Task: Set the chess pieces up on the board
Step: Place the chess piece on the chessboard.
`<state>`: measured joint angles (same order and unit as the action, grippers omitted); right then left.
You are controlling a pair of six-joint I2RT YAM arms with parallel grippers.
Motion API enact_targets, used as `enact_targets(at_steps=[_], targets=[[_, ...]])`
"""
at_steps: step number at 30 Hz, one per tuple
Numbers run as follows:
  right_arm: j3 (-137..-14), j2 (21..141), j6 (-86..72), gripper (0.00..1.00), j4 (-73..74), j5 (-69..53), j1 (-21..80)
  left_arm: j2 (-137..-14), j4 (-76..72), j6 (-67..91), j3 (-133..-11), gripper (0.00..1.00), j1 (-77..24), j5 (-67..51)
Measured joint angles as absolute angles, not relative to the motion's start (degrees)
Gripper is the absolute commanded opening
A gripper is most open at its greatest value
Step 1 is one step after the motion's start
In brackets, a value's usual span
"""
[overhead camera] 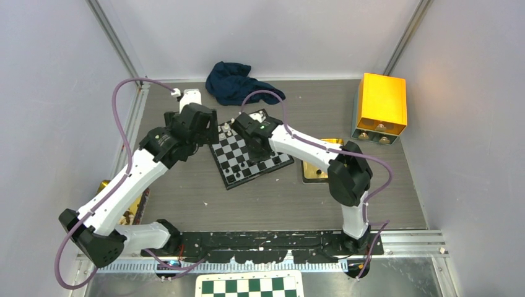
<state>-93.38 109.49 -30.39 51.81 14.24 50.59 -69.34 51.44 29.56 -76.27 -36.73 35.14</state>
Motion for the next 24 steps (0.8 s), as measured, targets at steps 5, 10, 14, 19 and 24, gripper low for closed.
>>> enact_targets(at_steps=[5, 10, 14, 19, 24], targets=[[-96.2, 112.9, -30.4, 0.01, 52.8, 14.0, 53.3, -66.7, 52.2, 29.6, -75.9, 1.00, -36.7, 35.4], [-99.7, 116.7, -30.3, 0.01, 53.7, 13.8, 55.2, -64.8, 53.1, 29.9, -75.2, 1.00, -36.7, 35.5], [-101.6, 118.8, -30.3, 0.01, 54.3, 13.6, 56.2, -64.1, 53.8, 30.1, -74.7, 1.00, -36.7, 35.5], [-102.1, 120.2, -30.3, 0.01, 54.4, 13.1, 56.9, -63.4, 54.2, 30.3, -74.6, 1.00, -36.7, 35.6], [-102.1, 120.5, -30.3, 0.01, 54.3, 12.9, 57.1, -62.6, 54.3, 30.9, -74.5, 1.00, -36.7, 35.9]])
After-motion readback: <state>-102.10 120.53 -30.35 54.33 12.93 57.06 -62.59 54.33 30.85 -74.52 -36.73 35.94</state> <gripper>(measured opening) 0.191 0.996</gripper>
